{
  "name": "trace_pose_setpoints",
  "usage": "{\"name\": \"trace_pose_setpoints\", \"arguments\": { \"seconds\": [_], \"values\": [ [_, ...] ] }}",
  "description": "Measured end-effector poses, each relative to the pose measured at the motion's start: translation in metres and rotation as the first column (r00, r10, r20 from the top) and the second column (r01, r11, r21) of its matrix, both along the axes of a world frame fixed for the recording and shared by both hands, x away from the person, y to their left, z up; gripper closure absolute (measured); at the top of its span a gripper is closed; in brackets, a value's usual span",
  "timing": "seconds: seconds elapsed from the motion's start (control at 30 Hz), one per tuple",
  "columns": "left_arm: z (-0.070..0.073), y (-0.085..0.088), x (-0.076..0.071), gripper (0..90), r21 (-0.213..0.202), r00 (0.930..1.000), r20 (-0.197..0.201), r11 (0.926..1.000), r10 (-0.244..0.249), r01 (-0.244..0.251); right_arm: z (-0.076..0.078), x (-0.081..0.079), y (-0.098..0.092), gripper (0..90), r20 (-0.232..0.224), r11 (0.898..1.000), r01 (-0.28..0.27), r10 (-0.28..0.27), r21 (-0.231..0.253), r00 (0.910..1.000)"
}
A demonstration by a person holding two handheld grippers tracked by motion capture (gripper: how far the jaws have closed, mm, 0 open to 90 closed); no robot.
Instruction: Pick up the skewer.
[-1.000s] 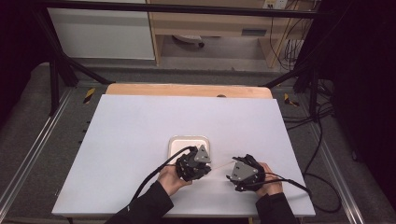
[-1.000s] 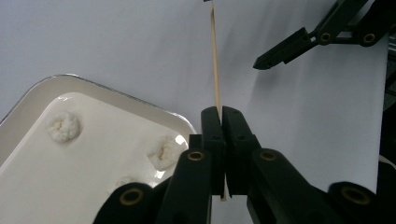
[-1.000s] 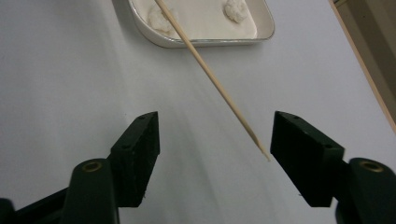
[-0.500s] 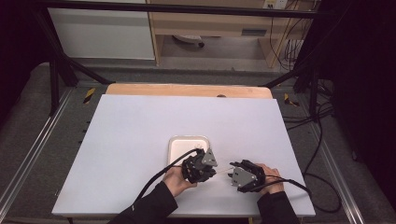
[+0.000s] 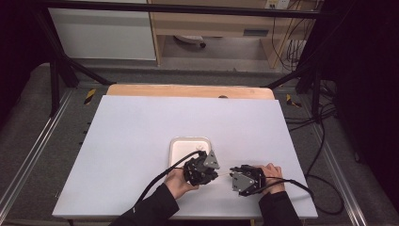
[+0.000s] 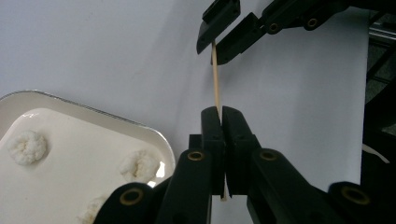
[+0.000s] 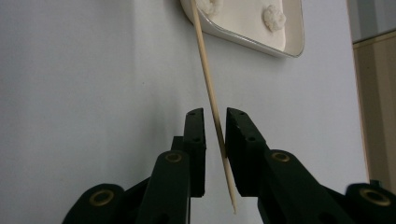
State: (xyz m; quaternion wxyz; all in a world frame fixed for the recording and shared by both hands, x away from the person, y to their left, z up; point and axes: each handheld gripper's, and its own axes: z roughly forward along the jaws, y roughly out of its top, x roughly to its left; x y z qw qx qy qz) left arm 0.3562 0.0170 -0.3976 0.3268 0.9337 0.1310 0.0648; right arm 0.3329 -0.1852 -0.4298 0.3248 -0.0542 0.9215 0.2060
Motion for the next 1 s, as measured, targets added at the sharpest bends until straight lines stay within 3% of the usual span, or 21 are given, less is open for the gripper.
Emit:
{"name": "trace_pose_setpoints", "arguments": {
  "seconds": [0.4,0.53,0.63,0.67,0.77,0.83,1.0],
  "values": [
    [0.0,0.001,0.001,88.2,0.001,1.0,0.003,1.0,-0.002,0.002,-0.002,-0.002,0.0,88.2,0.025,0.996,-0.05,0.052,-0.079,0.9983],
    [0.001,0.001,0.002,78.6,0.016,0.9997,0.021,0.9997,0.016,-0.017,-0.002,-0.003,0.0,88.7,0.031,0.994,-0.051,0.054,-0.093,0.998],
    [0.0,0.0,0.003,73.4,0.043,0.9997,0.016,0.9988,0.021,-0.022,-0.003,-0.002,0.0,88.7,0.035,0.992,-0.045,0.05,-0.118,0.9982],
    [-0.001,-0.001,0.005,73.0,0.076,0.9999,0.002,0.997,0.016,-0.017,-0.003,-0.003,0.001,88.7,0.033,0.992,-0.039,0.044,-0.119,0.9985],
    [-0.003,-0.003,0.006,73.2,0.105,0.9999,-0.011,0.9945,0.012,-0.011,-0.003,-0.002,0.002,88.7,0.029,0.991,-0.042,0.046,-0.127,0.9985],
    [-0.007,-0.006,0.008,74.8,0.142,0.9997,-0.021,0.9898,0.007,-0.004,-0.003,-0.002,0.004,88.7,0.036,0.99,-0.043,0.048,-0.134,0.9982],
    [-0.01,-0.01,0.008,82.1,0.179,0.9998,-0.019,0.9838,-0.001,0.004,-0.002,-0.003,0.007,88.7,0.037,0.988,-0.047,0.053,-0.147,0.9979]
  ]
}}
